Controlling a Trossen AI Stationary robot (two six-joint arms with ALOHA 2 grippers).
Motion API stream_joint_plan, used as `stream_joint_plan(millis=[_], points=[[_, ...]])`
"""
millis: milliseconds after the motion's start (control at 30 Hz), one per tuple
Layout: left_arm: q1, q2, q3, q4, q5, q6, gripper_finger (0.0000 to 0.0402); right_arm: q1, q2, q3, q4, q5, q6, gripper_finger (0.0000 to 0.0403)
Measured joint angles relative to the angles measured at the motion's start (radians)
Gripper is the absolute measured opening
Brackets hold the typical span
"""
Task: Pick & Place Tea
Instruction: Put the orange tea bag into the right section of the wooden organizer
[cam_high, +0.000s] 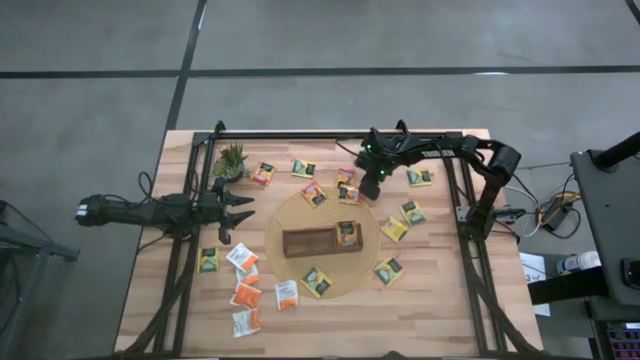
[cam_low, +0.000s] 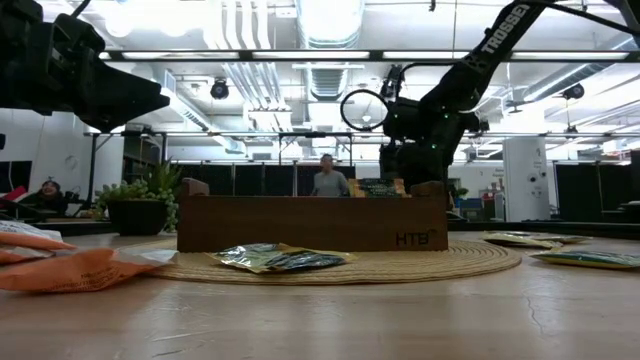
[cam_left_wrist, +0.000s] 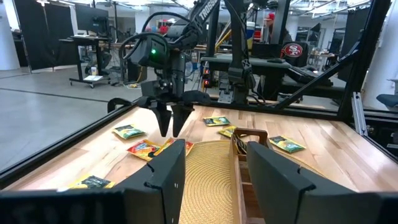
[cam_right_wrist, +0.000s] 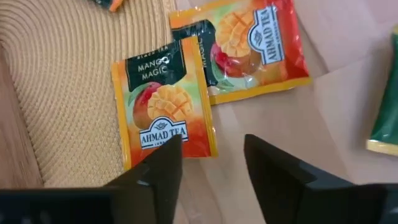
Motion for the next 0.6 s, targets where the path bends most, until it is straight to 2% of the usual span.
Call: stream_joint_plan(millis=[167,333,467,600], points=[[0.000,0.000,0.000,0.000,0.000,0.000,0.0165,0.001,0.037,0.002,0.008,-0.010,0.017,0.0207],[0.000,0.000,0.000,0.000,0.000,0.000,0.0165,0.004,0.058,0.005,0.019,-0.016,0.006,0.0208],[0.000,0.000,0.000,0.000,0.000,0.000,0.0165,0.006,0.054,0.003,0.042,-0.012,0.035,0.0179],[0.000,0.000,0.000,0.000,0.000,0.000,0.0165,0.010,0.054,0.002,0.048,-0.001,0.036,0.0124]])
